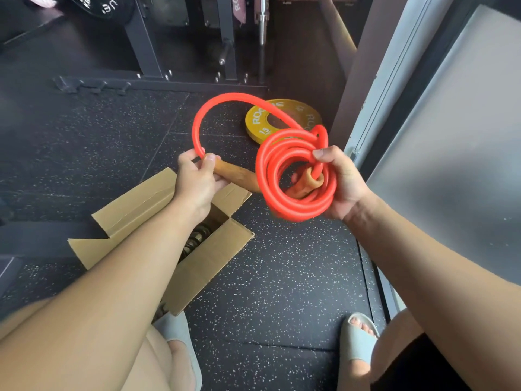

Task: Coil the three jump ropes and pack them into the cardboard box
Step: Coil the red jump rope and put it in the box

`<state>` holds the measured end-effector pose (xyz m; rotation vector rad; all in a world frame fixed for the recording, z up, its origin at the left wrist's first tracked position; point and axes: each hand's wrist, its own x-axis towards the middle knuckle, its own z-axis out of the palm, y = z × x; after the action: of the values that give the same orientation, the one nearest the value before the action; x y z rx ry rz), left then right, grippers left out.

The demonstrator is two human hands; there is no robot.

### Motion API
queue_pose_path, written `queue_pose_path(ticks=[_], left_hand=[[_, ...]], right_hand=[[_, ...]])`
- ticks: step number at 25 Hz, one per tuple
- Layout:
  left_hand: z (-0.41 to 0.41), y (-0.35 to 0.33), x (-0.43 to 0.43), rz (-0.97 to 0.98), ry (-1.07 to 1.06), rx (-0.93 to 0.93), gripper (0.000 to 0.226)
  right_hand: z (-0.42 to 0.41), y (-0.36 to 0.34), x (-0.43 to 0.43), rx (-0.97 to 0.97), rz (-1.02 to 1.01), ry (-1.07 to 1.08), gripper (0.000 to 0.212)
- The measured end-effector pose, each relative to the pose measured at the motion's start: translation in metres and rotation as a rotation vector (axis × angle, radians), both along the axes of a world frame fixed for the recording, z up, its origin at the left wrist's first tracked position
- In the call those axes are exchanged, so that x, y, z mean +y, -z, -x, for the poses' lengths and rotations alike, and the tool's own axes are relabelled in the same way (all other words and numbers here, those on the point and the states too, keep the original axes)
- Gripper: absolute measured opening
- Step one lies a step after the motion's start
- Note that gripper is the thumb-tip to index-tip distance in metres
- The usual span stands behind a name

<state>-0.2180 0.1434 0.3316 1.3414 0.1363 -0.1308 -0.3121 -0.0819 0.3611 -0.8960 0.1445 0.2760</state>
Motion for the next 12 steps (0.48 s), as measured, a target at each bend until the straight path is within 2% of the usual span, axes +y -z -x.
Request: queue_pose_path(ticks=[3, 7, 12], left_hand=[[0.003, 0.004, -0.007, 0.014, 0.003, 0.05, 0.018], [0.009, -0.01, -0.011, 0.174, 0.026, 0.113, 0.003], [0.014, -0.014, -0.006, 0.218, 0.104, 0.127, 0.009]], right_hand=[[0.004, 0.0, 0.011, -0.081, -0.113, -0.125, 0.062], [0.004, 0.0, 0.023, -0.106, 0.072, -0.194, 0.058], [0.004, -0.008, 0.012, -0.099, 0.067, -0.217, 0.054]])
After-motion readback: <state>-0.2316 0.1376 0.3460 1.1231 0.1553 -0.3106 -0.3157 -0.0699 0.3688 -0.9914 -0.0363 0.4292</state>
